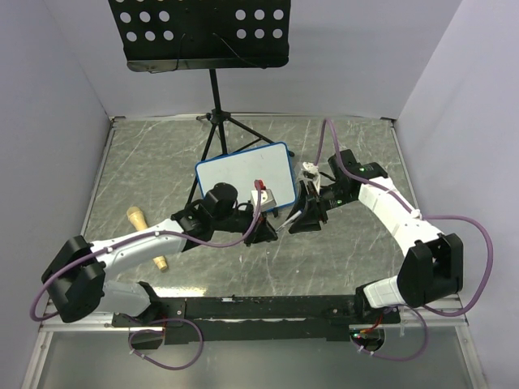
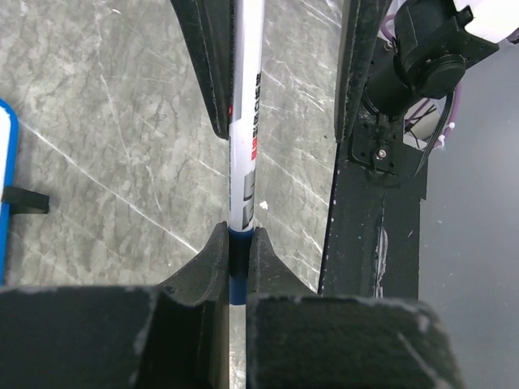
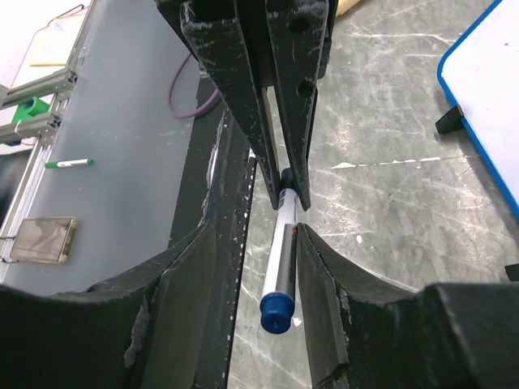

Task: Write a sentence on the whiteboard
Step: Open the pen cap of the whiteboard marker.

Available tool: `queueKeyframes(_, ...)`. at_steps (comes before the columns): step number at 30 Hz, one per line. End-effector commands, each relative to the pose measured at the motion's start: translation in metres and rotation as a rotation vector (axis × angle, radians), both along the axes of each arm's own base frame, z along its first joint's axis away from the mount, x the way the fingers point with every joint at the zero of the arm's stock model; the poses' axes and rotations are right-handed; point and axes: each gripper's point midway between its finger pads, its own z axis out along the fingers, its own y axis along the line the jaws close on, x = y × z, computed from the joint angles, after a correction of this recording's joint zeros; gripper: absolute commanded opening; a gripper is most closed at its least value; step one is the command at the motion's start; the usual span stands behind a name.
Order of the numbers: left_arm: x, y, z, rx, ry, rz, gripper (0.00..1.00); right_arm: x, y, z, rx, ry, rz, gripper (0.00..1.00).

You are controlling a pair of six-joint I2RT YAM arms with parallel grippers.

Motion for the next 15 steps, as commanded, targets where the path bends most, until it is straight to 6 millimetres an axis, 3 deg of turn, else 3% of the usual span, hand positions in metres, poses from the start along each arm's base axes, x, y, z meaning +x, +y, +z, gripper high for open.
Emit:
queueKeyframes(1, 0.0003, -0.0082, 0.0090, -0.043, -0.003, -0.029, 0.01, 0.0041, 0.0076, 0.0151, 0.073, -0.037, 0.024, 0.50)
queueKeyframes(15, 0.0031, -0.0117, 0.0084, -0.047, -0.001, -0.028, 0.01, 0.0033, 0.0097, 0.0056, 0.032, -0.021, 0.035, 0.42)
